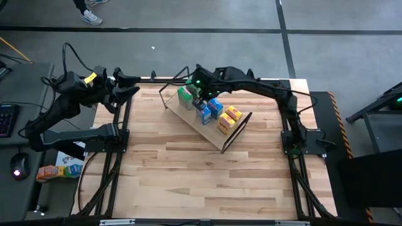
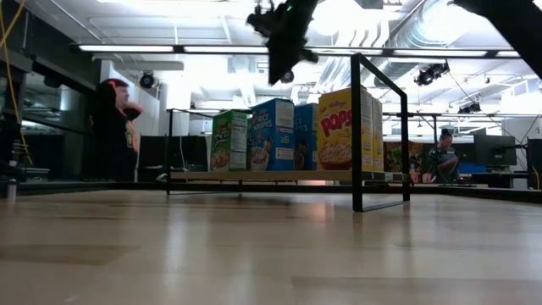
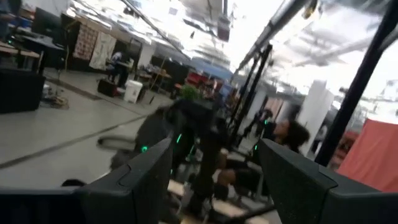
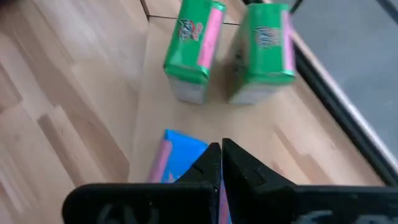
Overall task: Stack cereal on shelf
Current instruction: Return to Home Position
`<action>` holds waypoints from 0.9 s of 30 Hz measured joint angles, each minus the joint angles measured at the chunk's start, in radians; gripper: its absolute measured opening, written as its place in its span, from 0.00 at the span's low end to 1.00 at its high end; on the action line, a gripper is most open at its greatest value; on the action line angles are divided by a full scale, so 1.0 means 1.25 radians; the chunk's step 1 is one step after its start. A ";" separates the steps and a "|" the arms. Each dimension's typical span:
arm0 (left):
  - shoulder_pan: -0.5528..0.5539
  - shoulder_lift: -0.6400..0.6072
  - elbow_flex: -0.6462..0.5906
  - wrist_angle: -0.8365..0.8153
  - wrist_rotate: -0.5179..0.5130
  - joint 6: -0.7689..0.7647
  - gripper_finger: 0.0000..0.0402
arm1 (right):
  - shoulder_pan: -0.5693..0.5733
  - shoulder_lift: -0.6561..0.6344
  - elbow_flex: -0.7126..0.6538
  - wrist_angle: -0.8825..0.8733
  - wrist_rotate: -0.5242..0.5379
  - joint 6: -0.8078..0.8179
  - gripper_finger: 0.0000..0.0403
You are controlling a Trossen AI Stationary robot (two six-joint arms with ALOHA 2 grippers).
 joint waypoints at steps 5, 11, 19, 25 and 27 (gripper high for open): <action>0.000 0.000 0.000 -0.056 0.006 0.054 0.58 | 0.000 -0.086 -0.010 -0.028 0.009 -0.061 0.00; 0.000 -0.012 -0.016 -0.088 0.006 0.071 0.56 | 0.002 -0.215 -0.162 0.115 -0.057 -0.085 0.00; -0.031 -0.117 -0.218 0.064 0.010 0.048 0.26 | 0.013 -0.445 -0.566 0.512 -0.164 0.030 0.00; -0.072 -0.221 -0.429 0.239 -0.012 -0.021 0.03 | 0.029 -0.548 -0.705 0.738 -0.213 0.085 0.00; -0.092 -0.252 -0.485 0.252 -0.036 -0.049 0.03 | 0.036 -0.564 -0.713 0.749 -0.214 0.069 0.00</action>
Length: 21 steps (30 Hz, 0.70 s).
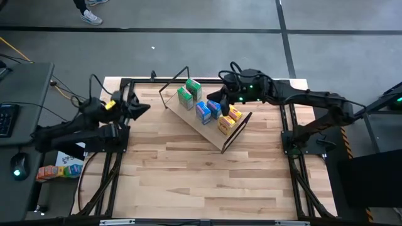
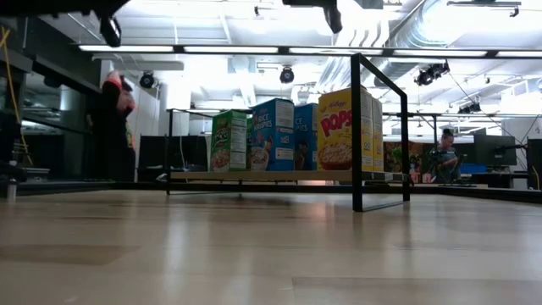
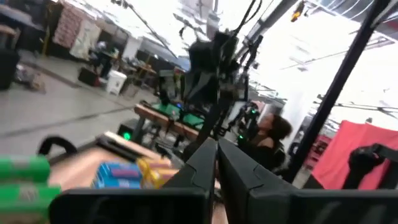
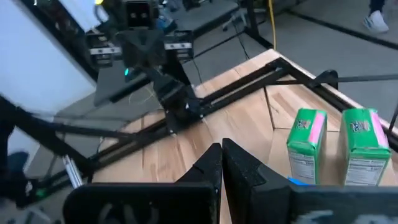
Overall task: Stack cereal on shelf
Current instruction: Return to Home Position
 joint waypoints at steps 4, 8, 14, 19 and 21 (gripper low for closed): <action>-0.057 -0.059 -0.076 0.010 -0.031 -0.015 0.00 | 0.019 -0.006 0.010 -0.041 -0.018 -0.042 0.00; -0.122 -0.118 -0.141 0.013 -0.077 -0.025 0.00 | 0.040 -0.006 0.023 -0.055 -0.022 -0.042 0.00; -0.167 -0.198 -0.228 0.018 -0.107 0.004 0.00 | 0.062 -0.009 0.023 -0.058 -0.013 -0.039 0.00; -0.167 -0.220 -0.296 0.035 -0.080 -0.049 0.00 | 0.076 -0.009 0.023 -0.058 -0.012 0.010 0.00; -0.168 -0.220 -0.314 0.065 -0.076 -0.061 0.00 | 0.082 -0.009 0.023 -0.059 -0.013 0.014 0.00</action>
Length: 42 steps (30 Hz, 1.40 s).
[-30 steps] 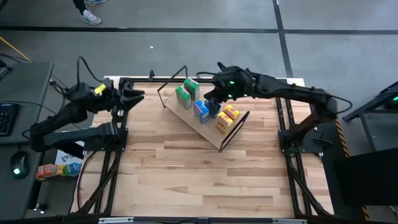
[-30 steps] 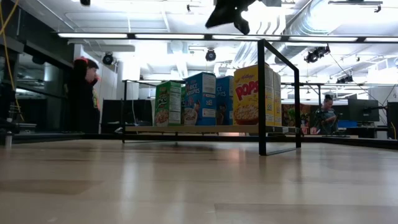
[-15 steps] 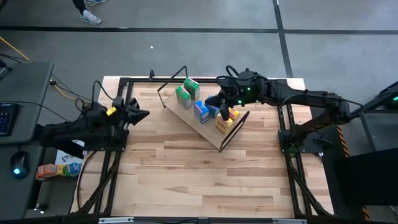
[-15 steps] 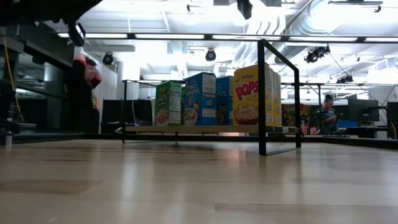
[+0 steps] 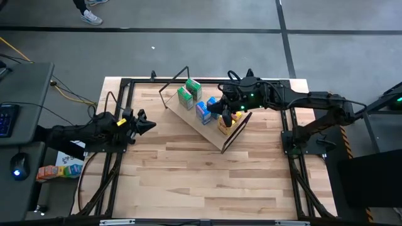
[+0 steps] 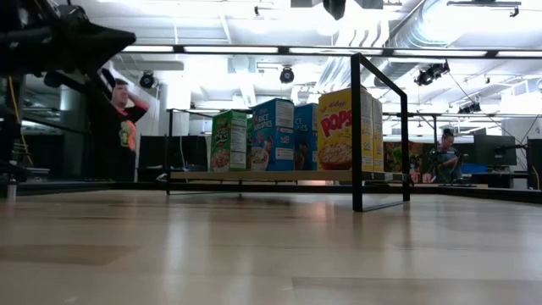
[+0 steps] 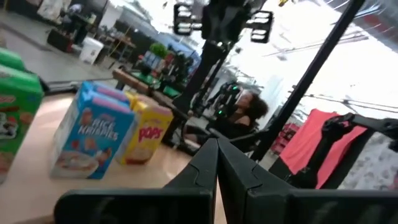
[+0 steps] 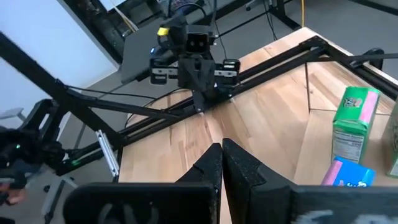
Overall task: Stack cereal on shelf
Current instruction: Return to Home Position
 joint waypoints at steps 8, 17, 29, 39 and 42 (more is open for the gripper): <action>0.000 0.000 0.001 -0.009 -0.004 0.008 0.00 | 0.022 -0.015 0.000 -0.054 -0.031 -0.021 0.00; 0.000 0.002 0.001 -0.018 -0.006 0.022 0.00 | 0.075 -0.173 -0.166 -0.047 -0.039 -0.039 0.00; 0.001 0.002 0.001 -0.021 -0.005 0.024 0.00 | 0.038 -0.468 -0.609 0.356 -0.048 -0.027 0.00; 0.001 0.002 0.001 -0.020 -0.005 0.023 0.01 | 0.044 -0.627 -0.833 0.470 -0.055 -0.078 0.00; 0.001 0.002 0.001 -0.020 -0.005 0.023 0.01 | 0.072 -0.707 -0.895 0.469 0.019 -0.098 0.00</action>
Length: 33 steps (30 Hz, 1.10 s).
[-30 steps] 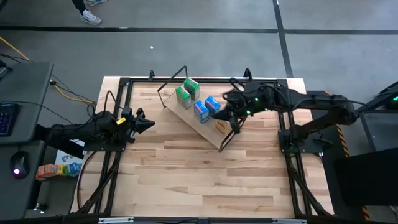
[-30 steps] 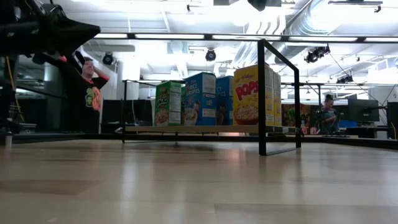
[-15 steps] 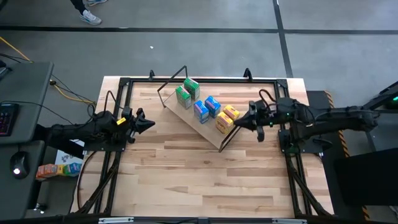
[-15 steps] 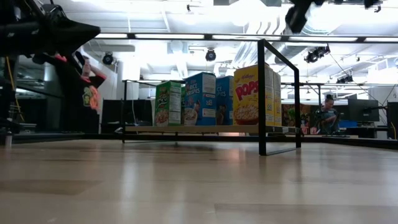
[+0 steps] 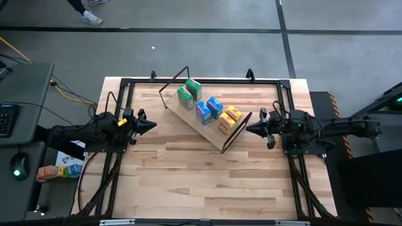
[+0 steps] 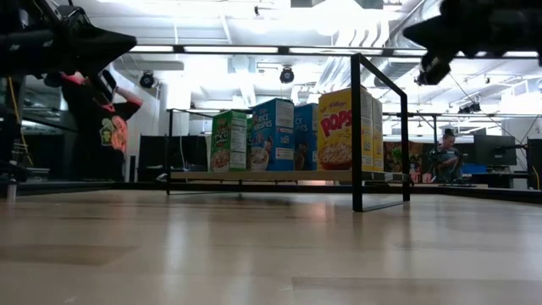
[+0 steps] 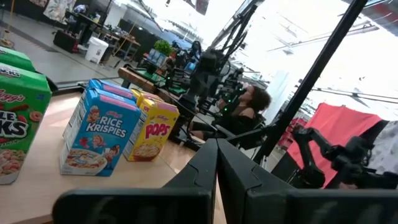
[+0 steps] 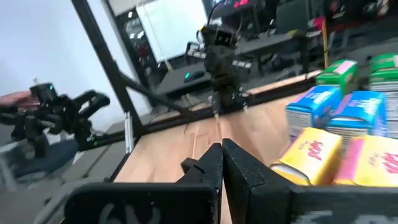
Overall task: Stack cereal on shelf
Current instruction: Return to Home Position
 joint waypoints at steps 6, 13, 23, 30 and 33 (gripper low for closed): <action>0.000 0.000 0.000 0.000 0.000 0.000 0.01 | -0.002 -0.168 -0.103 0.003 0.031 0.000 0.00; 0.000 -0.002 0.000 -0.001 0.000 0.000 0.01 | -0.028 -0.324 -0.184 -0.008 0.016 0.005 0.00; 0.000 -0.002 0.000 -0.027 0.000 -0.001 0.01 | -0.028 -0.383 -0.196 -0.176 0.037 -0.049 0.00; -0.005 -0.003 0.000 -0.129 -0.030 0.005 0.01 | -0.028 -0.374 -0.196 -0.177 0.044 -0.014 0.00; -0.005 -0.002 0.000 -0.127 -0.038 0.006 0.01 | -0.028 -0.374 -0.196 -0.177 0.044 -0.014 0.00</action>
